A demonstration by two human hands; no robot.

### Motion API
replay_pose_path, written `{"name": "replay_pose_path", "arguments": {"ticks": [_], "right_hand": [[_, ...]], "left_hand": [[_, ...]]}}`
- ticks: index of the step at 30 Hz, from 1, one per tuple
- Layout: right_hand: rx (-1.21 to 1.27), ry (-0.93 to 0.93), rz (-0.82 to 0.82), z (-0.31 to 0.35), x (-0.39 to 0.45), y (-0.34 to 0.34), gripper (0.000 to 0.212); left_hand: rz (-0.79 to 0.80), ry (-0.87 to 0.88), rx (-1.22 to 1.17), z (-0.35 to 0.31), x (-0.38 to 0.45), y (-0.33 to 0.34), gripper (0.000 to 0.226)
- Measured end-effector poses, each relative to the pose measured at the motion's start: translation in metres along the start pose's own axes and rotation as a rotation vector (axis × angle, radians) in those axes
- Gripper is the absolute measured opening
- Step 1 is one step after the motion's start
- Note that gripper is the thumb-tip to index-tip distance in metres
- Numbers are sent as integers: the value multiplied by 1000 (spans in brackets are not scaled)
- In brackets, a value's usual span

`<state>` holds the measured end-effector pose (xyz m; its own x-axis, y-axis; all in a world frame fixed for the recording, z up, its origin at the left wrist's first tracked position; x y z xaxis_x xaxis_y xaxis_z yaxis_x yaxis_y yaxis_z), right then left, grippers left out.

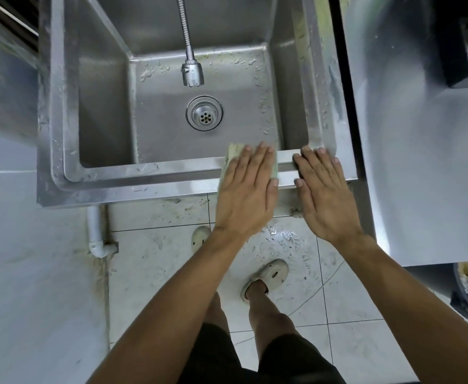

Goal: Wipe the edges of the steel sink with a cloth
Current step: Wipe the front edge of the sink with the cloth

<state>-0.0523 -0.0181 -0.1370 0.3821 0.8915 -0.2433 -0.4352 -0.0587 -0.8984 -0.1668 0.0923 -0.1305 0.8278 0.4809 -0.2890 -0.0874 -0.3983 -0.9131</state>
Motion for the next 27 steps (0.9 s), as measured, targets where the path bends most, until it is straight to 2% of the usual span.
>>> {"name": "replay_pose_path", "arguments": {"ticks": [2, 5, 7, 10, 14, 17, 22, 25, 27], "right_hand": [[3, 12, -22, 1, 0, -1, 53], [67, 39, -43, 5, -1, -5, 55], [169, 83, -79, 4, -4, -13, 59], [258, 162, -123, -9, -14, -22, 60], [175, 245, -47, -36, -20, -19, 59], [87, 201, 12, -46, -22, -15, 60], [-17, 113, -2, -49, -24, -14, 60], [-50, 97, -42, -48, -23, -13, 60], [-74, 92, -65, -48, -24, -12, 63]], "left_hand": [[36, 31, 64, 38, -19, -1, 60], [24, -67, 95, 102, -46, -12, 61], [-10, -128, 67, 112, -50, -15, 60], [-59, -172, -21, 70, -31, -11, 60], [-16, -23, -35, -35, 22, 0, 62], [43, 47, 3, -87, 44, 6, 62], [104, 188, 74, -59, 29, 7, 60], [56, 161, 153, -29, 18, 3, 58], [19, 74, 165, -34, 20, 4, 57]]}}
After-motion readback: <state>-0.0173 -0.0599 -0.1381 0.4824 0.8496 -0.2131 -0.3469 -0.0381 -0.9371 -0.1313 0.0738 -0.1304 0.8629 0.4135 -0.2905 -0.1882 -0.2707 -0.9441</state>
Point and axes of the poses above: each hand's wrist, its own x-axis towards the middle knuckle, its own y-axis out of the palm, z = x × y, the point moved 6 cm from there along x, towards the middle knuckle, and after that the axes turned 14 degrees about z, right-handed, at the moved point
